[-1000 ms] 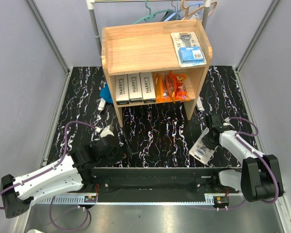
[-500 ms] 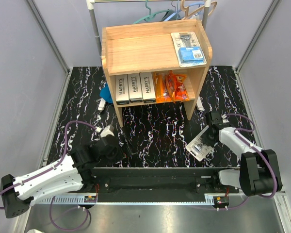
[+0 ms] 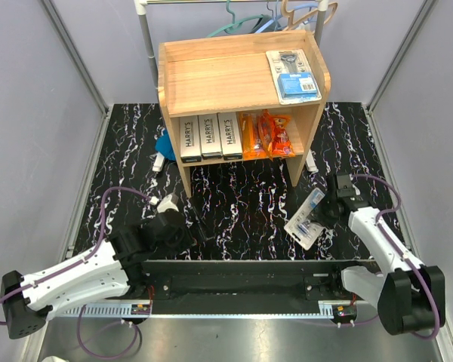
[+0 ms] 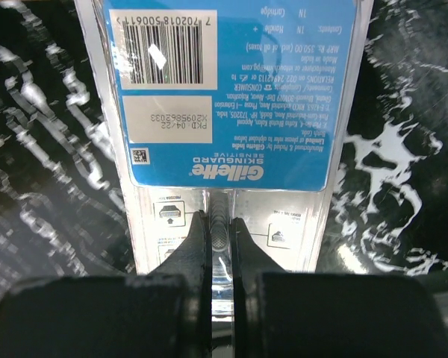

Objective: Place and organize the shaving razors onto the shelf

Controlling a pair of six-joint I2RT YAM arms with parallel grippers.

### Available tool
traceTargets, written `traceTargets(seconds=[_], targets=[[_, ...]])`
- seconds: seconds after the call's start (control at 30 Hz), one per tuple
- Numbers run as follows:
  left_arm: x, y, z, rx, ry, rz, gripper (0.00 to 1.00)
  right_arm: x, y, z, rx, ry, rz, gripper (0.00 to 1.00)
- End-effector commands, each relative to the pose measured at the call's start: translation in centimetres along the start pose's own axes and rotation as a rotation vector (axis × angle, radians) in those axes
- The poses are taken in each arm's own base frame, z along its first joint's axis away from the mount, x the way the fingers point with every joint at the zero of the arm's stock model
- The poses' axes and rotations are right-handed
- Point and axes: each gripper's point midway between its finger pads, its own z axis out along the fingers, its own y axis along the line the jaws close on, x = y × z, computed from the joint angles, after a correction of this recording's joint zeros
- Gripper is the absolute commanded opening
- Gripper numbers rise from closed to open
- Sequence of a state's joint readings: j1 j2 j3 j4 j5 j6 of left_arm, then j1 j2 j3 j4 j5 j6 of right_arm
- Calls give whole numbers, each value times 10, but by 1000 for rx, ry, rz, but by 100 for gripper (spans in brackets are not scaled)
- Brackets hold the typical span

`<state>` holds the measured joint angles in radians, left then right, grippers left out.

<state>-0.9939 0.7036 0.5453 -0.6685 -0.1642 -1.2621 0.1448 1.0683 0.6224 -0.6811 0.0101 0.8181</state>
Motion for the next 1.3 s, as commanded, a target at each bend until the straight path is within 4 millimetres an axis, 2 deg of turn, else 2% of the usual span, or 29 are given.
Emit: traceTargets(seconds=[0.0, 0.13, 0.17, 0.33, 0.4, 0.53, 0.63, 0.67, 0.73, 0.77, 0.8, 0.93, 1.17, 1.2, 1.27], targets=[[-6, -24, -3, 80, -14, 12, 99, -5, 27, -36, -108, 16, -49, 0], [-6, -29, -3, 95, -8, 14, 99, -1, 37, -62, -156, 25, -72, 0], [-6, -32, -5, 105, -6, 13, 99, -5, 43, -72, -176, 6, -67, 0], [-7, -47, -9, 140, 4, 37, 99, -1, 55, -114, -236, -22, -96, 0], [-10, -57, -12, 157, 8, 62, 99, 5, 54, -126, -242, -21, -118, 0], [-12, -80, -21, 200, 27, 119, 99, 5, 61, -156, -284, -50, -141, 0], [-14, -102, -28, 239, 49, 152, 99, 6, 65, -175, -302, -55, -162, 0], [-18, -117, -35, 276, 44, 159, 99, 7, 66, -179, -308, -55, -166, 0], [-16, -129, -36, 293, 74, 183, 99, 7, 70, -190, -327, -54, -172, 0], [-20, -142, -43, 324, 68, 189, 99, 8, 71, -192, -330, -48, -180, 0], [-19, -146, -41, 321, 76, 203, 99, 9, 72, -193, -333, -44, -183, 0], [-26, -174, -52, 377, 75, 228, 99, 16, 82, -197, -374, -21, -185, 0], [-31, -197, -53, 404, 80, 284, 99, 42, 102, -200, -433, 34, -217, 0], [-30, -198, -50, 402, 84, 289, 99, 54, 106, -204, -450, 61, -251, 0], [-30, -203, -48, 409, 87, 291, 99, 56, 113, -202, -431, 42, -260, 0]])
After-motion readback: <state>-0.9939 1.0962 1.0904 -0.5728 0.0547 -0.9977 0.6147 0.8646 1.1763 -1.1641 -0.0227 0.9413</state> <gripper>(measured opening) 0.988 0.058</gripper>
